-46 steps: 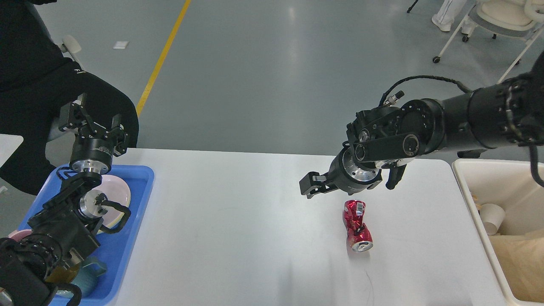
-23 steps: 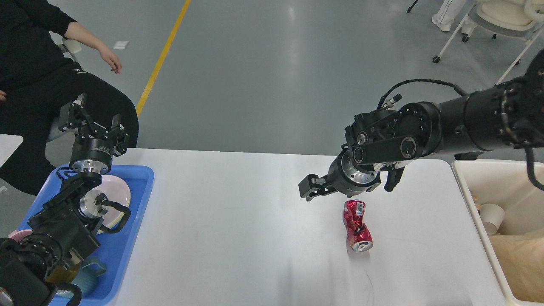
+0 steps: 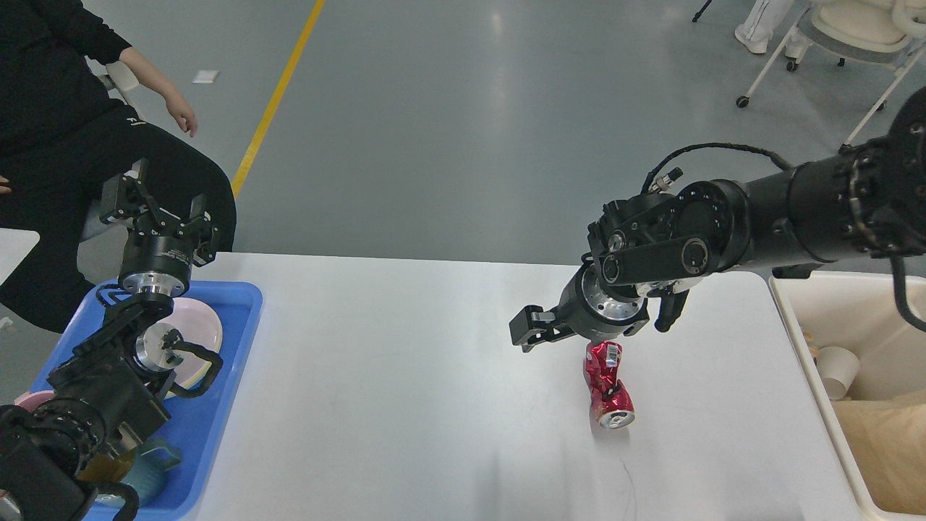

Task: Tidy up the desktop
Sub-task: 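Position the open right gripper above the crumpled red can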

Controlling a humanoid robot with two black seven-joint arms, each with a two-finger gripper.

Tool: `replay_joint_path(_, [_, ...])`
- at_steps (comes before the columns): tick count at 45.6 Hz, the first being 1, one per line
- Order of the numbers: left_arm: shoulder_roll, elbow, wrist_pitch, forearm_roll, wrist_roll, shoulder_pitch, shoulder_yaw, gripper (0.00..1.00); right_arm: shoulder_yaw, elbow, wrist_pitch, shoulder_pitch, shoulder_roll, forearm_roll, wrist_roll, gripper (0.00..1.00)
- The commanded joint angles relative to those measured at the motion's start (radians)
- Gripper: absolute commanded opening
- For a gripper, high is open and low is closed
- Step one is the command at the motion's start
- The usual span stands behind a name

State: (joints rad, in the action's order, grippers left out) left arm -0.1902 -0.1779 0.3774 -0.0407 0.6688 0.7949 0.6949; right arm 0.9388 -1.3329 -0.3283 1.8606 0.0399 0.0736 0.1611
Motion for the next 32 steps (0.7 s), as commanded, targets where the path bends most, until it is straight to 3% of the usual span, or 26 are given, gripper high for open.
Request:
replay_joint_path(1, [0.000,0.000,0.000,-0.001,0.000,0.000,0.000,0.96,0.002,0.000,0.000,0.000,0.000,0.000,0.000,1.00])
replay_joint_path(23, [0.000,0.000,0.000,-0.001,0.000,0.000,0.000,0.96,-0.002,0.000,-0.014,0.000,0.000,0.000,0.001,1.00])
replay_joint_path(32, [0.000,0.000,0.000,-0.001,0.000,0.000,0.000,0.96,-0.003,0.006,-0.069,0.003,0.000,-0.002,0.001,1.00])
